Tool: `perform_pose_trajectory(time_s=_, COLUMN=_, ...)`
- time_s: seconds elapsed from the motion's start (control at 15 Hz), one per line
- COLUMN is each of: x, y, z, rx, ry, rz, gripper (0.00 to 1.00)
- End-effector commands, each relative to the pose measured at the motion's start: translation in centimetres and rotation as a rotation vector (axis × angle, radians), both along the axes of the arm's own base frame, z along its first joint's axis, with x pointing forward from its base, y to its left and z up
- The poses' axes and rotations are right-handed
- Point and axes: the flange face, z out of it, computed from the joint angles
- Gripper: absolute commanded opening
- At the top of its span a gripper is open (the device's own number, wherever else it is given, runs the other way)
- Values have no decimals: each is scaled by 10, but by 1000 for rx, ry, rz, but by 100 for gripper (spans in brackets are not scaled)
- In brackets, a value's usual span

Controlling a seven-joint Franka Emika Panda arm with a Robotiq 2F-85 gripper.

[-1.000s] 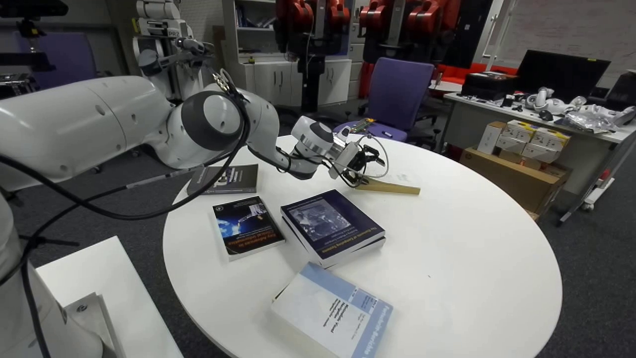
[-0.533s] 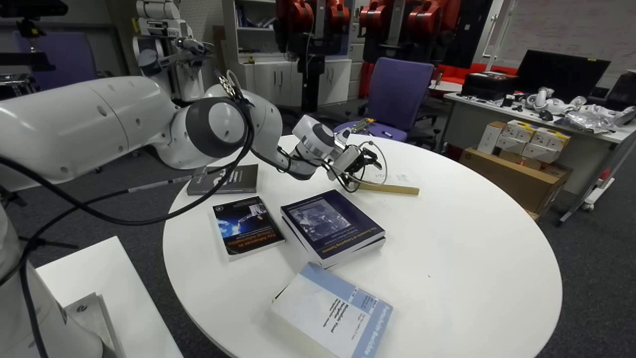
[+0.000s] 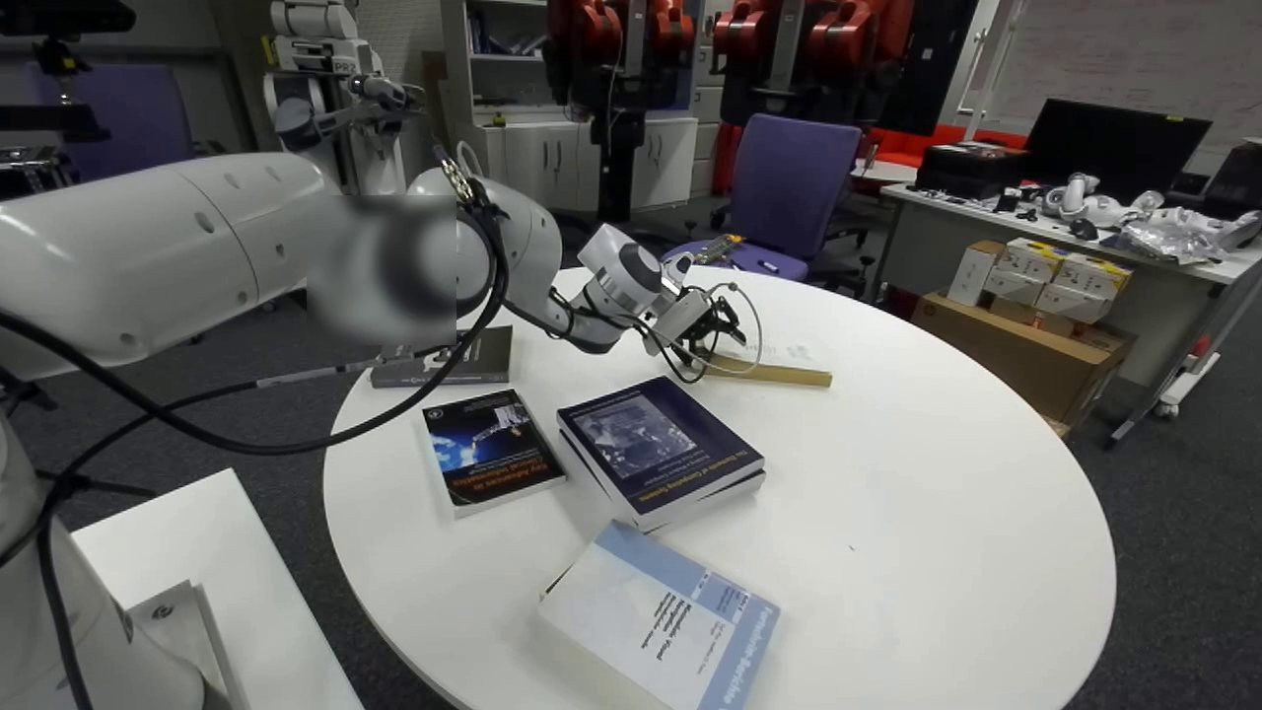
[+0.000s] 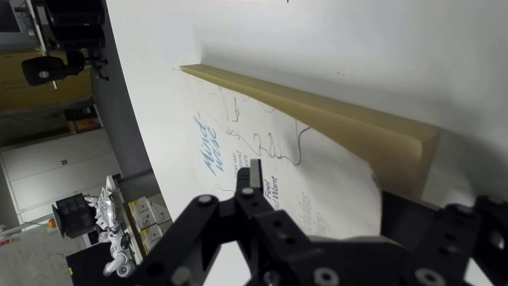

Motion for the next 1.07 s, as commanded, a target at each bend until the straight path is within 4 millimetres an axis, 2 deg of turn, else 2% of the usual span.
perform_pose_trajectory(time_s=0.0, x=4, y=-3, z=8, rx=-4, ry=-10, rz=28, gripper=29)
perform_pose_trajectory(time_s=0.07, x=4, y=-3, z=9, rx=-4, ry=-10, rz=27, gripper=65)
perform_pose_trajectory(time_s=0.2, x=5, y=-4, z=10, rx=-5, ry=-13, rz=26, gripper=68)
perform_pose_trajectory(time_s=0.4, x=7, y=-8, z=15, rx=-8, ry=-25, rz=23, gripper=88)
perform_pose_trajectory(time_s=0.47, x=8, y=-9, z=17, rx=-12, ry=-34, rz=26, gripper=54)
perform_pose_trajectory(time_s=0.6, x=9, y=-10, z=19, rx=-15, ry=-34, rz=27, gripper=49)
perform_pose_trajectory(time_s=0.67, x=9, y=-10, z=20, rx=-17, ry=-35, rz=28, gripper=43)
perform_pose_trajectory(time_s=1.0, x=9, y=-12, z=19, rx=-22, ry=-37, rz=31, gripper=4)
